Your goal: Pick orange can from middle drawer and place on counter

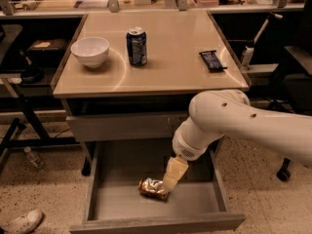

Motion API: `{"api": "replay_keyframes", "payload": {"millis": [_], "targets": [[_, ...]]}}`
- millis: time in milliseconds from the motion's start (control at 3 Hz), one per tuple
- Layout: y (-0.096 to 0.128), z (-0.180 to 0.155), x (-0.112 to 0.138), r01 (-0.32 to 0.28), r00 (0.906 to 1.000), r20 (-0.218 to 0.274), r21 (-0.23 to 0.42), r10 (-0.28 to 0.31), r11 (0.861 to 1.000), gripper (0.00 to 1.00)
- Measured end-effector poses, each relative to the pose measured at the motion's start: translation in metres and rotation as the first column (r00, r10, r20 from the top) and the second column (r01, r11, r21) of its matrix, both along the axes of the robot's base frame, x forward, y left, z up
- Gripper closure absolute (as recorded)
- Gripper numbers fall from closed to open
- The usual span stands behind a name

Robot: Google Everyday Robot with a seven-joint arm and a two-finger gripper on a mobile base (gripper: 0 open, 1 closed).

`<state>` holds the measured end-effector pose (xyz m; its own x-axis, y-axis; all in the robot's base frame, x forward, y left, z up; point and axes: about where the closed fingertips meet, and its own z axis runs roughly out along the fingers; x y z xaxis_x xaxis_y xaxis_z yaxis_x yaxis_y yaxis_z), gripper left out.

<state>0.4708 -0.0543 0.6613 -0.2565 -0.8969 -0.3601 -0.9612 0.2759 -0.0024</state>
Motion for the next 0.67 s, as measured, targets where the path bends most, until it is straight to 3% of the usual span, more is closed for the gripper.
{"api": "replay_keyframes", "payload": {"millis": [667], "targets": [[0.018, -0.068, 0.005, 0.034, 0.9991, -0.029, 0.048, -0.032, 0.998, 0.00]]}}
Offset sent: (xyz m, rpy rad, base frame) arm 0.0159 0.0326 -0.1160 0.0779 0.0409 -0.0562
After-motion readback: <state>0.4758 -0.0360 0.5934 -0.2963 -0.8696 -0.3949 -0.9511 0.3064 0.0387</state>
